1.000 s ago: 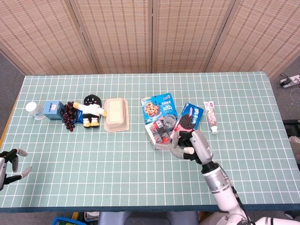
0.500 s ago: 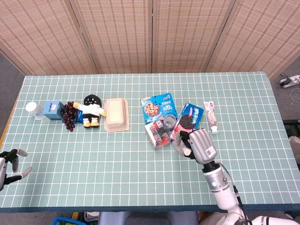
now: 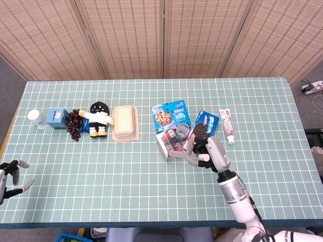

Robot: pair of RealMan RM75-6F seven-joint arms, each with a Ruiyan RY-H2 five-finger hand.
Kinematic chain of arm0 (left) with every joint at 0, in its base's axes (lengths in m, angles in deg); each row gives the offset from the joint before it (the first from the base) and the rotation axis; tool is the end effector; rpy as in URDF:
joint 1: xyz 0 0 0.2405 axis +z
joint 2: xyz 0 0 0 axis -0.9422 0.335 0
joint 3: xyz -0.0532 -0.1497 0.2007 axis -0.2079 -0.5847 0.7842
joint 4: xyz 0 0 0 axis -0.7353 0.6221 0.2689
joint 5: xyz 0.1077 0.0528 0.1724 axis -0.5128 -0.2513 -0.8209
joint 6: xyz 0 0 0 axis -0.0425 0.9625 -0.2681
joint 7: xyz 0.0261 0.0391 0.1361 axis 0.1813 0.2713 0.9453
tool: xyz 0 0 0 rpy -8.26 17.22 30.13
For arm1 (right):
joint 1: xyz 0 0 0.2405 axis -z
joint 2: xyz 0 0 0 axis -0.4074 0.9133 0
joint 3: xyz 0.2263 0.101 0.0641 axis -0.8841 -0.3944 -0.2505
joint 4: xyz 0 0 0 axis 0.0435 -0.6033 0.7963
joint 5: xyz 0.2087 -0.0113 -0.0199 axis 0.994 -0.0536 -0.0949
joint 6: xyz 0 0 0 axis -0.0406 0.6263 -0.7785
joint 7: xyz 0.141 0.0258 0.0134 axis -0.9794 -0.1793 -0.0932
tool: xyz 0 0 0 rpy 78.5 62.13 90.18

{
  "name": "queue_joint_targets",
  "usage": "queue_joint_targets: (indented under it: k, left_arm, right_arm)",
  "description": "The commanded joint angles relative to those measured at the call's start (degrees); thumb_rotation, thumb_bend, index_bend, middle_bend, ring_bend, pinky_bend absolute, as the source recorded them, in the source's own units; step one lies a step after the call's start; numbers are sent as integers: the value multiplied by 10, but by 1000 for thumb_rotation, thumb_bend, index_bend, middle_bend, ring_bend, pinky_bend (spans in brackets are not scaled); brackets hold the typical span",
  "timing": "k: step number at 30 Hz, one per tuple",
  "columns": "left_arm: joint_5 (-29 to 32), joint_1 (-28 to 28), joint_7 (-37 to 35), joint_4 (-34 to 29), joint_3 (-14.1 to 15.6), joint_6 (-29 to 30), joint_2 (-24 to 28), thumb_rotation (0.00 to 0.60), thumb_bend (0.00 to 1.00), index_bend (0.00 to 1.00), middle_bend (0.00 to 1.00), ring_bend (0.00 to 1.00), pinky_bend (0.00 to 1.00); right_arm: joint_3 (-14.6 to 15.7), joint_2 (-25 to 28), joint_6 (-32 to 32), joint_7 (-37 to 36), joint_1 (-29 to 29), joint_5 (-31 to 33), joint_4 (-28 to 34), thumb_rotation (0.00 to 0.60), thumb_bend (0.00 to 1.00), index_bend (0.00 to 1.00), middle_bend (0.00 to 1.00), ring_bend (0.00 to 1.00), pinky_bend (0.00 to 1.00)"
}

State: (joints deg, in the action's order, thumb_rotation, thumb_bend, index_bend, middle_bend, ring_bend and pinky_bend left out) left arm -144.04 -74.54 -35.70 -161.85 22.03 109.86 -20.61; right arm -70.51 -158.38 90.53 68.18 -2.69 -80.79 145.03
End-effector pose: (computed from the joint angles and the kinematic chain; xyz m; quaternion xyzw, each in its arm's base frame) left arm -0.3004 0.1790 0.1932 -0.5769 -0.3695 -0.4338 0.5853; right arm -0.1012 -0.2686 0.0659 0.4964 -0.5361 0.6408 0.2356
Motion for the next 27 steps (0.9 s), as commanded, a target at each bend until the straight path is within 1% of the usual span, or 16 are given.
queue_joint_targets:
  k: [1,5,8,13,19,27]
  left_arm:
    - [0,0,0,0,0,0,0,600,137,570,765,566,750]
    - [0,1,0,-1,0,2,0,600,137,570,765,565,750]
    - [1,0,0,-1,0,0,0,600,137,570,765,565,750]
    - [2,0,-3,-1,-1,0,1,600,137,570,765,564,749]
    - [3,1,-6,-2,-2,2,2,600,137,570,765,565,748]
    - [3,2,-7,-2,-2,4,3,600,137,570,765,564,749]
  right_arm:
    - [-18,3,-1,-2,-5,20,2,600,616,850,1000,1000,1000]
    - [-31,6,-5,0,-10,38,3,600,616,850,1000,1000,1000]
    - [-52,8,-12,1,-19,71,0,600,615,850,1000,1000,1000]
    - [-73,6,-13,17,-28,109,-11,600,615,850,1000,1000,1000]
    - [-89,-3,-10,30,-37,141,-33,600,616,850,1000,1000,1000]
    - [-100,-21,-10,46,-52,168,-68,600,615,850,1000,1000,1000]
